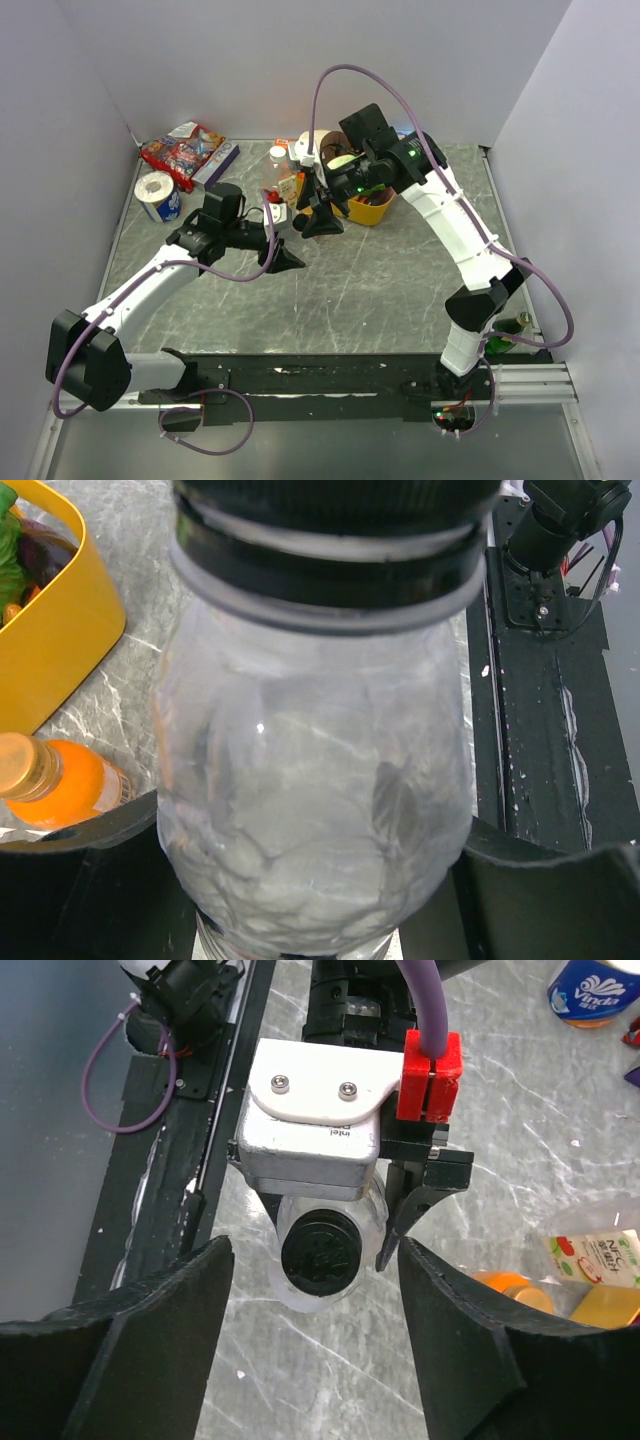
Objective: Screw on the bottle caps
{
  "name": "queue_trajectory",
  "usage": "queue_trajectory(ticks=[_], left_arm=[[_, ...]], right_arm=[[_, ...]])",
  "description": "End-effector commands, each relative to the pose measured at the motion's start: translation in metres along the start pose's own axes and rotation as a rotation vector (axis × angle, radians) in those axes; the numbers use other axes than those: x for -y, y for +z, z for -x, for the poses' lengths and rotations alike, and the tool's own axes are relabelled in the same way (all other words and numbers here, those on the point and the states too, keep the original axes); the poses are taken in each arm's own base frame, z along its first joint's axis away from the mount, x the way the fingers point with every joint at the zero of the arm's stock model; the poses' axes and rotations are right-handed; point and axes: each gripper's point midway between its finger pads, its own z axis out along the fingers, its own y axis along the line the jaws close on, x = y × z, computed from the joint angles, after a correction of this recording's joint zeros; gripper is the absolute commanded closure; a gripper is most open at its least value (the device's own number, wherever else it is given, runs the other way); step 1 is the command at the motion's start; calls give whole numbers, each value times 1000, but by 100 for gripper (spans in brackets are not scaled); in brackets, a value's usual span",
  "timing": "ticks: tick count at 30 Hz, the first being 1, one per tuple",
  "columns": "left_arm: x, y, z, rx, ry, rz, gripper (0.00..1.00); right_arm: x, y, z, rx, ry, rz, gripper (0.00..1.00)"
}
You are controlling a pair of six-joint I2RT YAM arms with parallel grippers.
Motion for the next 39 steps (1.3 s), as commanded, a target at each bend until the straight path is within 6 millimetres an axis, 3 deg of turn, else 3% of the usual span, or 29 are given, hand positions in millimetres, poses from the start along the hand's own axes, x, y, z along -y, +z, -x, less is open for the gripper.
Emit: queue_trajectory(ticks=[1,6,13,18,21,22,23,25,26,27,28,30,35,39], left_arm=[[-6,0,26,55,89,3,99],[-7,1,26,55,84,6,99],[-10,2,26,63,84,18,99],[-17,2,28,81,59,63,99],[-37,-1,36,112,35,190,99],[-40,-1,35,128,-39,235,99],[-61,-8,47,171,-38,357,99],[-73,-15,56,238,-141,478,99],[-86,-23,65,281,-154,572,99],[-105,-38,65,302,-191,731,99],[-111,-40,70,324,-230,798,99],[-131,-50,66,325,-304,941,99],[-144,-49,42,248,-377,1025,99],[-141,-48,21,168,-386,1034,99]], right_arm=[[-8,-1,12,36,-30,29,33],[-7,2,12,42,-16,44,44],[-5,8,6,34,23,52,48],[5,15,1,23,111,24,76],[19,15,1,46,217,-28,100],[24,12,1,43,239,-80,100],[25,14,-7,33,324,-98,100],[37,11,-11,26,370,-192,100],[39,12,-18,21,491,-220,100],[42,12,-21,28,553,-235,100],[42,14,-24,35,664,-248,100],[45,14,-32,18,712,-301,100],[48,20,-38,8,782,-307,100],[58,13,-35,30,771,-344,100]])
